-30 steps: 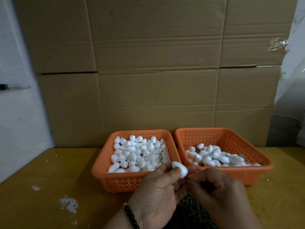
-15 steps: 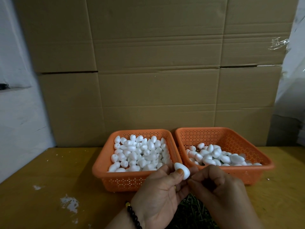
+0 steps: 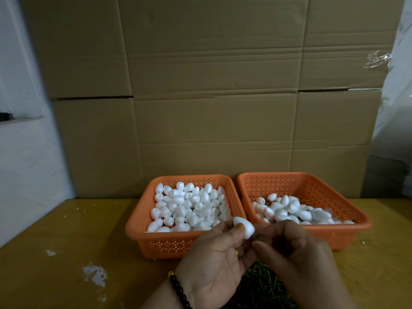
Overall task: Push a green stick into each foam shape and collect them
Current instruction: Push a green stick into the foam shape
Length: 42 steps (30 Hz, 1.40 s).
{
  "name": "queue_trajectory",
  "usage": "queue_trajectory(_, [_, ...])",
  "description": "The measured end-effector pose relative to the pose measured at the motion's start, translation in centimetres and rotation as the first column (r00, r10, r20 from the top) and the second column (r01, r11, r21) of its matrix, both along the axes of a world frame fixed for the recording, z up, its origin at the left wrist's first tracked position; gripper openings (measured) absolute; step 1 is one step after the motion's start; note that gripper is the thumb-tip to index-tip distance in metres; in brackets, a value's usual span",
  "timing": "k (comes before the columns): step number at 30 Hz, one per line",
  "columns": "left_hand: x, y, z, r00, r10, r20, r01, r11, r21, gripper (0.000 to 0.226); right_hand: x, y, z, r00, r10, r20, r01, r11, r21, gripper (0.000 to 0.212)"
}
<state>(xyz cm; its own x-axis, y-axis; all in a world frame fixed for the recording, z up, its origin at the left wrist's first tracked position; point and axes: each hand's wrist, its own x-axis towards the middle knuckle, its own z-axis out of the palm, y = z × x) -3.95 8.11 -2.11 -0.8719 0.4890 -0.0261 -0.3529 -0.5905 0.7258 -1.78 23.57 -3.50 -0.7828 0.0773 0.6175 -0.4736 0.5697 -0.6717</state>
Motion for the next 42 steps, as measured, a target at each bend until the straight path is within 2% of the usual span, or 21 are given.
queue_trajectory(4, [-0.1,-0.1,0.1,1.000,0.004,0.003,-0.004,1.000,0.024,0.034,-0.2,0.0,-0.1,1.000,0.004,0.018,-0.004,1.000,-0.011,0.040])
queue_trajectory(8, [0.0,0.0,0.0,1.000,-0.009,0.028,0.008,0.999,0.043,0.036,-0.3,0.1,-0.3,0.999,-0.014,-0.034,0.015,1.000,0.016,0.032])
queue_trajectory(15, [-0.2,-0.2,0.2,0.965,-0.073,0.254,0.036,0.989,0.145,0.038,-0.3,0.1,-0.3,0.988,-0.003,-0.152,0.003,1.000,0.005,0.029])
queue_trajectory(18, [-0.3,-0.1,-0.1,0.951,-0.086,0.298,0.035,0.985,0.171,0.034,-0.3,0.0,-0.3,0.986,0.011,-0.168,-0.014,1.000,-0.017,0.038])
queue_trajectory(21, [-0.2,-0.1,-0.1,0.950,-0.098,0.296,0.048,0.984,0.173,0.032,-0.2,0.0,-0.2,0.986,0.038,-0.161,-0.045,0.998,-0.036,0.035])
queue_trajectory(28, [-0.2,0.0,-0.2,0.960,-0.102,0.260,0.061,0.985,0.161,0.040,-0.3,0.0,-0.2,0.983,0.035,-0.181,-0.038,0.999,-0.012,0.044])
queue_trajectory(31, [-0.2,0.0,-0.4,0.968,-0.111,0.226,0.076,0.984,0.159,0.036,-0.4,0.2,-0.3,0.984,0.049,-0.170,-0.049,0.999,0.004,0.040])
queue_trajectory(34, [-0.2,0.0,-0.6,0.974,-0.112,0.195,0.087,0.987,0.133,0.035,-0.6,0.2,-0.3,0.984,0.042,-0.175,-0.034,0.998,0.044,0.049])
queue_trajectory(42, [0.0,0.5,-1.1,0.958,-0.217,0.188,0.210,0.976,0.058,0.039,-0.6,0.1,-0.2,0.980,0.104,-0.172,-0.101,0.995,0.026,0.036])
